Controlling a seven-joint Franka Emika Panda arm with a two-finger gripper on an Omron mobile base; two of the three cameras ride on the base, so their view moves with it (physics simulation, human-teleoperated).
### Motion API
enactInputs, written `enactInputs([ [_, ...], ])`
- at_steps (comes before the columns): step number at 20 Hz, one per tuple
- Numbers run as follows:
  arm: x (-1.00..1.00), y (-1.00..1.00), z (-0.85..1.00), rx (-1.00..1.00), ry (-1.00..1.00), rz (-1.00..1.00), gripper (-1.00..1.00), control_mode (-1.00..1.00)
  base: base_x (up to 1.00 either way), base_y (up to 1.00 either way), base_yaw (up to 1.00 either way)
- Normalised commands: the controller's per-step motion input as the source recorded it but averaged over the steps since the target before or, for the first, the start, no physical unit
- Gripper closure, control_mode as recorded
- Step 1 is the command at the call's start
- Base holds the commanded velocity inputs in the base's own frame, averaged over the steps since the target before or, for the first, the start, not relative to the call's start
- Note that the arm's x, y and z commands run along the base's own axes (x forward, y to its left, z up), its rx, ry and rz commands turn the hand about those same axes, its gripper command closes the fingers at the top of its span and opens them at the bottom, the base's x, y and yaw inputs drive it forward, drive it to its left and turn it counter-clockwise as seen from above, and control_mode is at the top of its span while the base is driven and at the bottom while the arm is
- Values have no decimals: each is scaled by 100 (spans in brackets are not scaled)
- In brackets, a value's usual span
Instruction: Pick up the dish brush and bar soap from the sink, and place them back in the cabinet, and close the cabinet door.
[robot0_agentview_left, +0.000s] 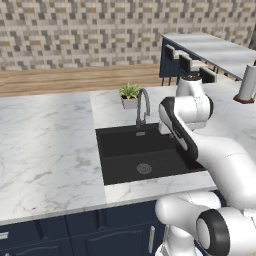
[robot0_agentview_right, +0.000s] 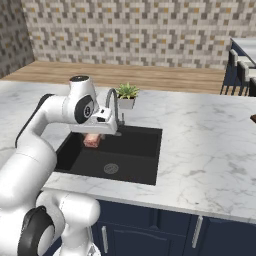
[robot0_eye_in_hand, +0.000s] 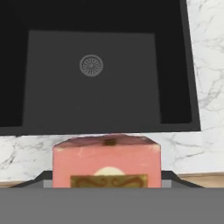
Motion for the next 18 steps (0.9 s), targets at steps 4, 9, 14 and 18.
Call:
enactInputs([
  [4, -7, 0, 64, 0, 0, 0, 100, -100, 0, 0, 0],
  [9, -16, 0, 59, 0, 0, 0, 100, -100, 0, 0, 0],
  [14, -22, 0, 49, 0, 0, 0, 100, -100, 0, 0, 0],
  [18, -27, 0, 32, 0, 0, 0, 100, -100, 0, 0, 0],
])
